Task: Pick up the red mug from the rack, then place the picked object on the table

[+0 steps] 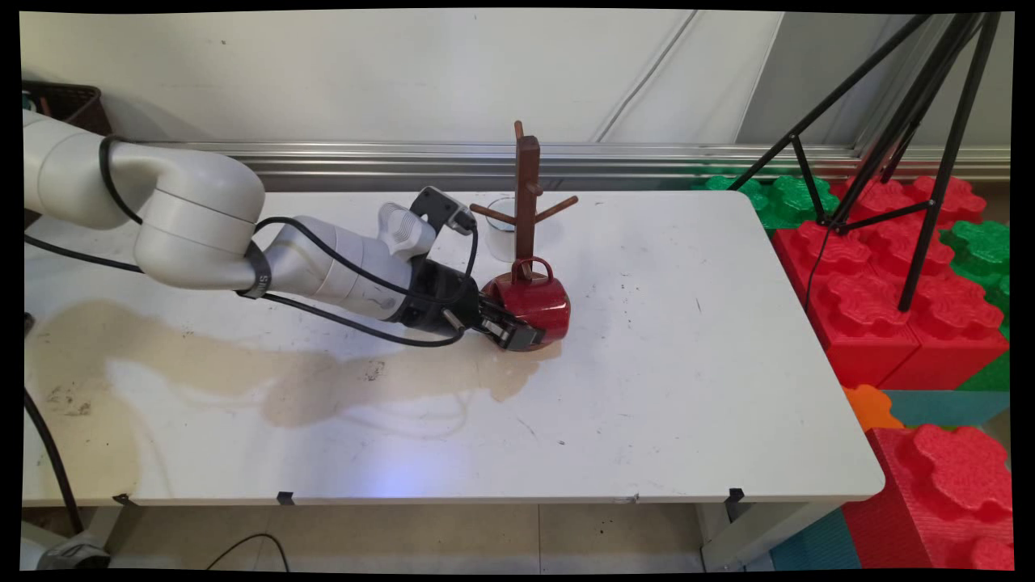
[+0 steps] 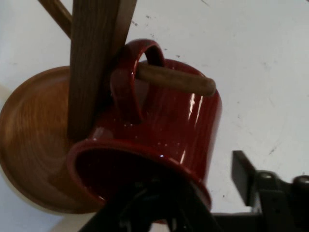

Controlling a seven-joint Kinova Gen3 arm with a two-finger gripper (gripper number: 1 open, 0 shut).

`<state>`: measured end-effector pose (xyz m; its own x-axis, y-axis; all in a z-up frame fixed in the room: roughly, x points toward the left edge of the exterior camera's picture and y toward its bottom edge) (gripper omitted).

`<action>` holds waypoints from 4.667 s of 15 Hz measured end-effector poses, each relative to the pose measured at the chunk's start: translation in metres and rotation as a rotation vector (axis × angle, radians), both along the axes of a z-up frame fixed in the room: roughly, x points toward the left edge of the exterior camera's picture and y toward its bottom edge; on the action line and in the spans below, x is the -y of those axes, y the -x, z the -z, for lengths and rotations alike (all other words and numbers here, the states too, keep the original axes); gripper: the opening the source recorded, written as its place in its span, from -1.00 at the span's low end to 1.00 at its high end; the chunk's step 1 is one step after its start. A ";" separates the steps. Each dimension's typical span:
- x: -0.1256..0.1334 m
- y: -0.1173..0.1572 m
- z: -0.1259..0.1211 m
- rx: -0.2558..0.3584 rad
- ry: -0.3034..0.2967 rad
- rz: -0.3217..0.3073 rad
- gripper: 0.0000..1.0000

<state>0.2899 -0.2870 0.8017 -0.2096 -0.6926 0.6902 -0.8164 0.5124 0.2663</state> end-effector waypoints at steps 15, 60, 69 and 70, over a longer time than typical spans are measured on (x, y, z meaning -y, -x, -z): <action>-0.018 -0.005 -0.017 -0.069 0.016 0.050 -1.00; -0.082 -0.027 -0.109 0.702 -0.209 0.085 -1.00; -0.060 -0.007 -0.082 0.806 -0.338 0.081 -1.00; -0.057 -0.004 -0.079 0.816 -0.351 0.088 -1.00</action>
<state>0.2938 -0.2300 0.8806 -0.6051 -0.7943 0.0540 -0.7822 0.5804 -0.2267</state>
